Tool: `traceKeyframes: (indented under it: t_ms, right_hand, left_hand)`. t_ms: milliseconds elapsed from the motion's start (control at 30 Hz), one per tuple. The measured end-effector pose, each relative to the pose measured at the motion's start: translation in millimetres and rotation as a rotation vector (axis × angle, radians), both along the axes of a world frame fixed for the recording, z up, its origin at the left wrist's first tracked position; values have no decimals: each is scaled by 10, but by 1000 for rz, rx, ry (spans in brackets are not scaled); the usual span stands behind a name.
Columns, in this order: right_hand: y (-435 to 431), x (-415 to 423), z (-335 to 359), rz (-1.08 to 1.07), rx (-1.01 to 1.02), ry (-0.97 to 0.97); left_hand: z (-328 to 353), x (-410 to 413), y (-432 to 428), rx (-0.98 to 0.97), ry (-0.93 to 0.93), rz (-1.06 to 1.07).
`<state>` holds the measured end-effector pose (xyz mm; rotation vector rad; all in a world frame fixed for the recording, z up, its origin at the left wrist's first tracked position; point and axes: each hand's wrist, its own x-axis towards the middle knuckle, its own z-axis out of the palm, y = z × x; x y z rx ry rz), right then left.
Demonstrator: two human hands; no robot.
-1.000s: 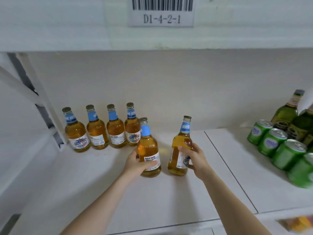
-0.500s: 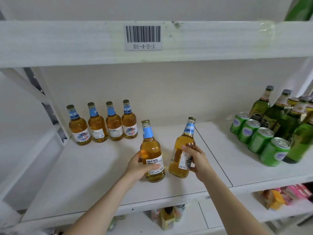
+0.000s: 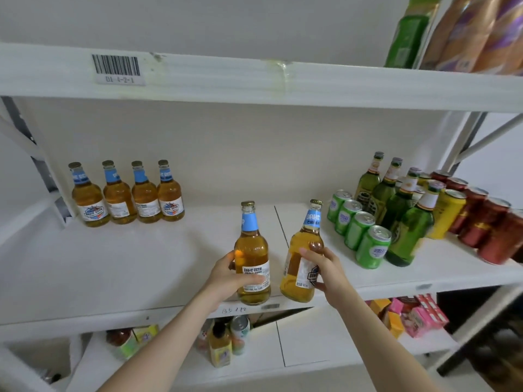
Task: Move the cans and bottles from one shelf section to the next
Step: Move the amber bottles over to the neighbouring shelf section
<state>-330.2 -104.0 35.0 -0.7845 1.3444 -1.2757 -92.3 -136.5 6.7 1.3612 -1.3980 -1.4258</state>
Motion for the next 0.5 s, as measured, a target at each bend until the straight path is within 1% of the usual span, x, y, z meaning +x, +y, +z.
traceKeyframes:
  t_ms: [267,500]
  right_hand:
    - [142,-729,21,-34,-7,15]
    - [-265,-1059,-27,-26,-41,5]
  left_hand:
    - [11,-807,21,-13,-30,-52]
    - [28,-1164,-461,-45,-48,-75]
